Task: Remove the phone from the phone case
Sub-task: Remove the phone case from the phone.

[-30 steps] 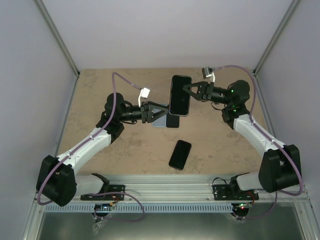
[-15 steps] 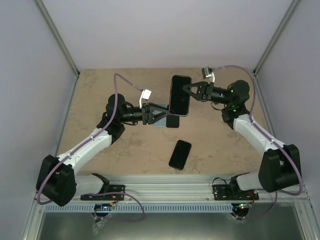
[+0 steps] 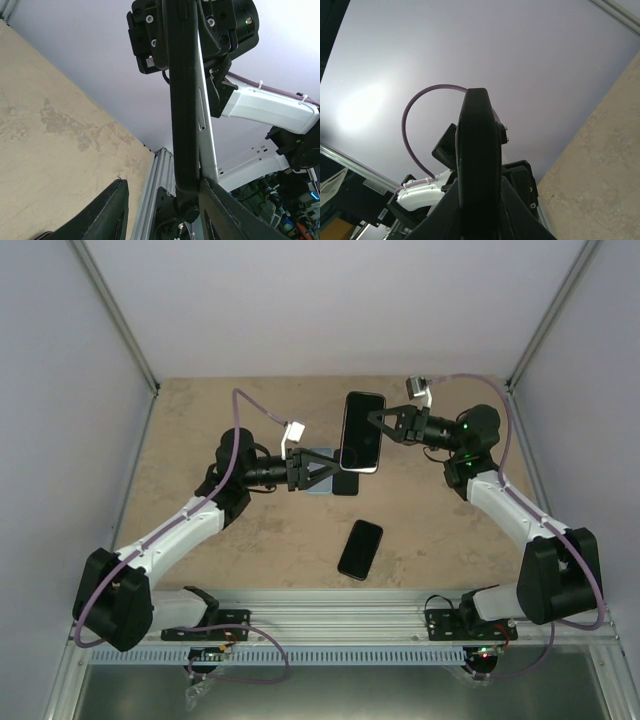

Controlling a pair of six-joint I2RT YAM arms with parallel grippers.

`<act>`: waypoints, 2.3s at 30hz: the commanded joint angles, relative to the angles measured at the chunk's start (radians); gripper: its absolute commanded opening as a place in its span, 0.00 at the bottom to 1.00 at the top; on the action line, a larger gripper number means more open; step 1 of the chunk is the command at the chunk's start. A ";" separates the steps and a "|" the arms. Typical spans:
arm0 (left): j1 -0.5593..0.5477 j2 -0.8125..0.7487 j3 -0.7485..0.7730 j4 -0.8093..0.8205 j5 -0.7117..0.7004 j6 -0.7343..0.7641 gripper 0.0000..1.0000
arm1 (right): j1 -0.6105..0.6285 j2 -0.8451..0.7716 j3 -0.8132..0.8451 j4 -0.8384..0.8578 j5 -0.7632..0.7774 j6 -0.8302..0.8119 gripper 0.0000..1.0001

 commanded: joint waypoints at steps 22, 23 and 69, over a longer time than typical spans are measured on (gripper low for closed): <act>0.033 0.044 0.024 -0.042 -0.077 -0.007 0.35 | 0.075 -0.021 -0.052 0.200 0.008 0.114 0.01; 0.033 0.044 0.024 -0.030 -0.071 -0.017 0.34 | 0.078 -0.021 -0.057 0.200 0.009 0.114 0.00; 0.011 0.044 -0.028 0.281 0.013 -0.246 0.03 | 0.152 0.023 -0.044 -0.154 0.022 -0.217 0.02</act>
